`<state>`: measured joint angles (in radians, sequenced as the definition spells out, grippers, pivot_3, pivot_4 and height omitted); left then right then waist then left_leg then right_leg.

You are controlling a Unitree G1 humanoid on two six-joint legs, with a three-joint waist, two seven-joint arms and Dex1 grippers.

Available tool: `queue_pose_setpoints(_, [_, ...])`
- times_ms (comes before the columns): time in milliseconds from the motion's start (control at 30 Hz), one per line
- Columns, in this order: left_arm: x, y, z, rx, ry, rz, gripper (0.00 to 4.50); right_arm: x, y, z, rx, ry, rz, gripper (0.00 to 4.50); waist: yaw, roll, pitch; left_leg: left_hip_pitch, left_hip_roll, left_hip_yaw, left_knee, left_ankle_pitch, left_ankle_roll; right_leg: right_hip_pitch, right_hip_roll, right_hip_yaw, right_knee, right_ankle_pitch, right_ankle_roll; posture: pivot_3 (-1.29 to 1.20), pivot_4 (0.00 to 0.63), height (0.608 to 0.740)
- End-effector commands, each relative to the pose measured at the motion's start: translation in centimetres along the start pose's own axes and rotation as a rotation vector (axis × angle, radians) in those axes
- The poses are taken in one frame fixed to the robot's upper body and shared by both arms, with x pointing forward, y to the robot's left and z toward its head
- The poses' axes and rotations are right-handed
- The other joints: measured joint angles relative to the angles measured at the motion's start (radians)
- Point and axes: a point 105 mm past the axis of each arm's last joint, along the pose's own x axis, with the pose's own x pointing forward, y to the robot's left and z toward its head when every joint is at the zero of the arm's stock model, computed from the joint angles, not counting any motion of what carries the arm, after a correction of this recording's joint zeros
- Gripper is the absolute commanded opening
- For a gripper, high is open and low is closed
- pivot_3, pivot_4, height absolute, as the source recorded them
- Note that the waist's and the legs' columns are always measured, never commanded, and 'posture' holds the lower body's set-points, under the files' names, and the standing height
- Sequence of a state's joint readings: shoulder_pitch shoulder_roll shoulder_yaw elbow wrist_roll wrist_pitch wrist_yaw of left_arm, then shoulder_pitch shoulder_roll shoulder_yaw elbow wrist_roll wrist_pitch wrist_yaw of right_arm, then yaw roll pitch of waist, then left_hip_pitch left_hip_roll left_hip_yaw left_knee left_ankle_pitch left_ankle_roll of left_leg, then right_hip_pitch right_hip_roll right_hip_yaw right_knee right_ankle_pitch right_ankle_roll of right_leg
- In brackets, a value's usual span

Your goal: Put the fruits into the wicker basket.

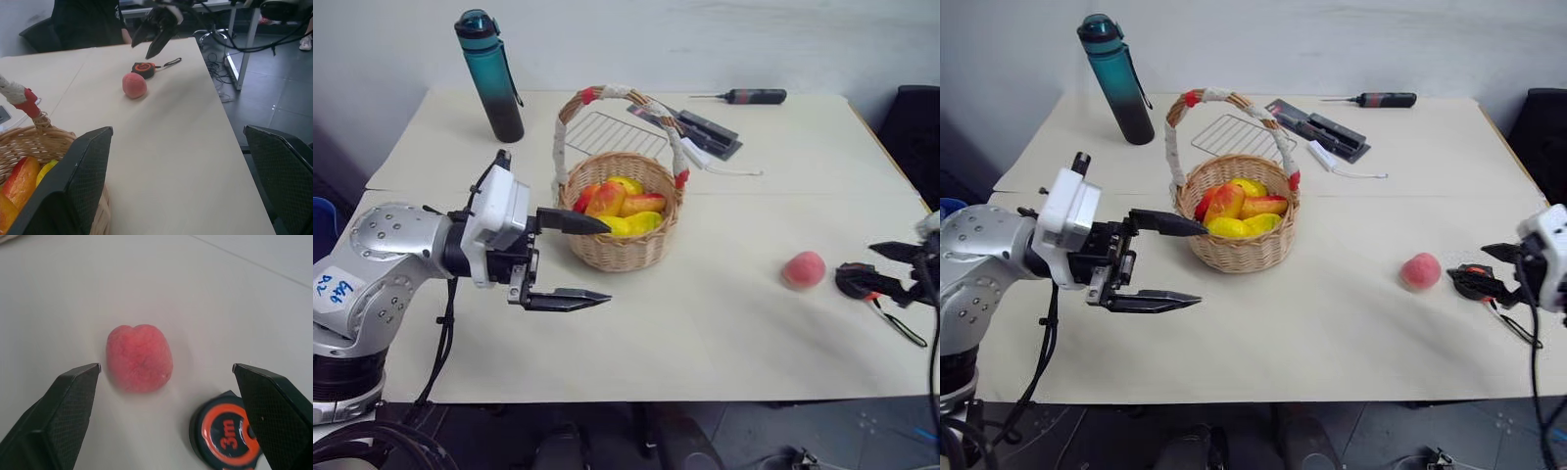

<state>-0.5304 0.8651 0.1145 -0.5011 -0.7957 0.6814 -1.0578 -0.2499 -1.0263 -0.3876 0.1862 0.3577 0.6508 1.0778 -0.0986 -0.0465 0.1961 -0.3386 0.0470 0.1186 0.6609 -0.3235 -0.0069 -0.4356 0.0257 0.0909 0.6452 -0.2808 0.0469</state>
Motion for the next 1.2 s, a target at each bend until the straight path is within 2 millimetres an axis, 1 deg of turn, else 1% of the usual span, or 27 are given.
queue_pose_setpoints(33, [0.0,-0.3,0.6,0.026,-0.007,0.004,4.5,1.5,0.0,-0.2,0.089,0.004,0.038,4.47,0.006,0.0,0.0,0.0,0.0,0.0,0.0,0.0,0.0,0.0,0.0,0.0,0.001,0.0,0.0,0.0,0.15,0.74])
queue_pose_setpoints(167, [-0.2,-0.1,0.9,0.032,-0.002,0.022,4.5,3.0,1.1,-0.4,0.14,0.022,0.105,4.47,0.015,0.001,0.0,-0.002,0.0,0.001,0.0,0.003,-0.005,-0.002,0.0,0.001,0.001,0.0,0.0,0.0,0.15,0.74])
queue_pose_setpoints(200, [-0.3,0.0,1.0,0.031,-0.002,0.024,4.5,3.4,1.1,-0.6,0.142,0.03,0.097,4.47,0.015,0.001,0.0,-0.002,0.0,0.001,0.0,0.003,-0.005,-0.003,0.0,0.001,0.002,0.0,0.0,0.0,0.15,0.74])
queue_pose_setpoints(300, [-0.2,-0.1,1.4,0.035,-0.011,0.024,4.5,5.1,0.5,-2.2,0.15,0.091,0.018,4.47,0.015,0.001,0.0,-0.002,0.0,0.001,0.001,0.003,-0.005,-0.003,0.0,0.001,0.001,0.0,0.0,0.0,0.15,0.74])
queue_pose_setpoints(367, [-0.1,-0.1,1.6,0.038,-0.015,0.026,4.5,5.7,0.6,-2.3,0.152,0.091,0.015,4.47,0.014,0.001,0.0,-0.003,0.0,0.001,0.001,0.003,-0.005,-0.003,0.0,0.001,0.001,0.0,0.001,0.0,0.15,0.74])
queue_pose_setpoints(433, [-0.2,0.0,1.6,0.037,-0.011,0.034,4.5,5.8,0.7,-2.1,0.155,0.078,0.02,4.08,0.011,0.001,0.0,-0.003,0.0,0.002,0.001,0.003,-0.005,-0.003,0.0,0.001,0.002,0.0,0.001,0.0,0.15,0.74])
queue_pose_setpoints(500, [-0.6,0.1,1.4,0.03,-0.002,0.049,4.5,5.5,1.0,-1.5,0.155,0.039,0.052,3.58,0.011,0.001,0.0,-0.003,0.0,0.002,0.001,0.003,-0.005,-0.003,0.0,0.001,0.002,0.0,0.001,0.0,0.15,0.74])
queue_pose_setpoints(567, [-0.9,0.4,1.3,0.021,0.003,0.069,4.5,5.0,1.8,-0.3,0.143,-0.019,0.117,2.9,0.012,0.001,0.0,-0.003,0.0,0.002,0.001,0.003,-0.006,-0.004,0.0,0.001,0.003,0.0,0.001,0.0,0.15,0.74])
queue_pose_setpoints(600, [-1.2,0.6,1.2,0.012,0.001,0.085,4.5,4.6,2.6,0.4,0.126,-0.052,0.17,2.67,0.013,0.001,0.0,-0.003,0.0,0.002,0.001,0.004,-0.006,-0.005,0.0,0.001,0.004,0.0,0.001,0.0,0.15,0.74])
queue_pose_setpoints(633, [-1.5,0.8,1.1,0.003,-0.002,0.105,4.5,4.2,3.9,1.3,0.098,-0.088,0.243,2.54,0.013,0.001,0.0,-0.003,0.0,0.002,0.001,0.004,-0.007,-0.005,0.0,0.001,0.004,0.0,0.001,0.0,0.15,0.74])
queue_pose_setpoints(700, [-2.1,1.2,0.9,-0.01,0.0,0.144,4.5,3.5,6.5,2.9,0.062,-0.139,0.383,2.5,0.012,0.001,0.0,-0.003,0.0,0.002,0.001,0.004,-0.007,-0.005,0.0,0.001,0.007,0.0,0.001,0.0,0.15,0.74])
queue_pose_setpoints(733, [-2.5,1.3,0.7,-0.017,0.002,0.168,4.5,3.3,8.0,4.0,0.03,-0.166,0.444,2.5,0.01,0.001,0.0,-0.003,0.0,0.002,0.001,0.004,-0.007,-0.006,0.0,0.001,0.007,0.0,0.001,0.0,0.15,0.74])
queue_pose_setpoints(833, [-3.5,1.5,0.4,-0.035,0.006,0.218,4.5,3.6,11.8,6.7,-0.044,-0.226,0.553,2.5,0.002,0.001,0.0,-0.003,0.0,0.002,0.001,0.004,-0.009,-0.006,0.0,0.001,0.008,0.0,0.001,0.0,0.15,0.74])
queue_pose_setpoints(900, [-4.2,1.5,0.0,-0.044,0.024,0.25,4.5,4.6,14.6,9.3,-0.077,-0.288,0.607,2.5,-0.005,0.0,0.001,-0.003,0.0,0.001,0.001,0.005,-0.009,-0.006,0.0,0.001,0.008,0.0,0.001,0.0,0.15,0.74])
queue_pose_setpoints(933, [-4.4,1.5,-0.1,-0.047,0.03,0.261,4.5,4.9,15.6,10.2,-0.083,-0.309,0.622,2.5,-0.01,0.0,0.001,-0.003,0.001,0.001,0.001,0.005,-0.009,-0.007,0.0,0.001,0.008,0.0,0.0,0.0,0.15,0.74])
queue_pose_setpoints(967, [-4.7,1.5,-0.2,-0.049,0.039,0.273,4.5,5.7,16.7,11.4,-0.077,-0.335,0.625,2.5,-0.012,0.0,0.001,-0.003,0.0,0.001,0.001,0.005,-0.009,-0.007,0.0,0.001,0.008,0.0,0.0,0.0,0.15,0.74])
queue_pose_setpoints(1000, [-4.9,1.6,-0.3,-0.047,0.047,0.284,4.5,6.9,17.7,12.9,-0.065,-0.373,0.607,2.5,-0.014,-0.001,0.001,-0.003,0.001,0.0,0.001,0.005,-0.008,-0.007,0.0,0.0,0.008,0.0,-0.001,0.0,0.15,0.74])
queue_pose_setpoints(1067, [-5.0,1.8,-0.3,-0.038,0.05,0.3,4.5,9.4,19.3,15.4,0.013,-0.429,0.545,2.5,-0.022,-0.001,0.0,-0.005,0.001,0.0,0.001,0.005,-0.009,-0.009,0.001,0.0,0.008,0.001,-0.003,0.0,0.15,0.74])
queue_pose_setpoints(1133, [-4.9,2.0,-0.1,-0.026,0.047,0.311,4.5,10.8,20.5,16.4,0.05,-0.447,0.51,2.5,-0.023,0.0,0.0,-0.009,0.001,0.0,0.001,0.006,-0.011,-0.014,0.001,0.0,0.009,0.001,-0.004,0.0,0.15,0.74])
queue_pose_setpoints(1200, [-4.8,2.2,0.1,-0.015,0.042,0.32,4.5,11.6,21.5,16.8,0.061,-0.445,0.496,2.5,-0.007,-0.001,-0.001,-0.018,0.0,-0.001,0.001,0.007,-0.012,-0.024,0.0,-0.002,0.013,0.001,-0.005,0.0,0.15,0.74])
